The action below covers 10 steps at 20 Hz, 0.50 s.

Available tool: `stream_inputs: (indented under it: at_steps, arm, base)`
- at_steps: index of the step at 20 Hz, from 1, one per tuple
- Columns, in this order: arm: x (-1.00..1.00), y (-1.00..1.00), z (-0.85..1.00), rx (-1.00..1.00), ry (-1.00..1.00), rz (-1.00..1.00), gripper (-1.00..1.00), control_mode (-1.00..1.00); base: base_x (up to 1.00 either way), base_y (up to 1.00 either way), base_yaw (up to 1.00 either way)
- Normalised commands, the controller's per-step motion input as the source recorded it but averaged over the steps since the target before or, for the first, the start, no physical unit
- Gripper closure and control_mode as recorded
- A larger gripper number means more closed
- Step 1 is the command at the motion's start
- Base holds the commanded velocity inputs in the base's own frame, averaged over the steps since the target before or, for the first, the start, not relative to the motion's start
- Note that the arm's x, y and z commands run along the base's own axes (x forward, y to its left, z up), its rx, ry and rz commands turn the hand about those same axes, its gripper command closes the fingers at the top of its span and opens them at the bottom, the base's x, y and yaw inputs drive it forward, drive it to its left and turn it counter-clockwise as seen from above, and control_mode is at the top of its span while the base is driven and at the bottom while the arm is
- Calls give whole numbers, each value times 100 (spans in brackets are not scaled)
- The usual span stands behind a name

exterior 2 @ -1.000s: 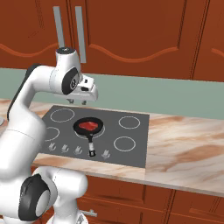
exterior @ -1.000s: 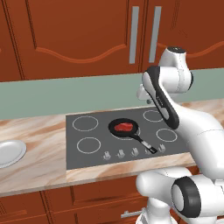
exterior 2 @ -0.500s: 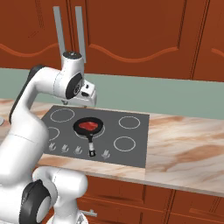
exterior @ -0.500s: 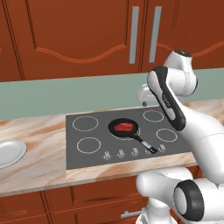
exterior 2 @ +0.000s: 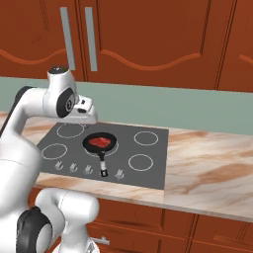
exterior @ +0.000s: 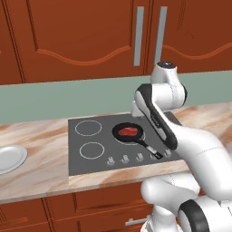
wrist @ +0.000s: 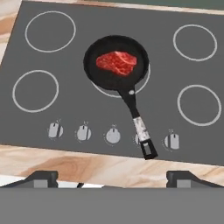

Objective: Place the steak on the plate and place the lemon wedge on the same plate.

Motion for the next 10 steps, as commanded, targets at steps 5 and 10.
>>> stream_inputs:
  at_steps: [5,10]
  arm:
    - [0,20,-35,-27,0,9,-100,-100]
    - [10,5,-28,-10,0,14,-100,-100]
  base:
    - [0,0,0]
    - [0,0,0]
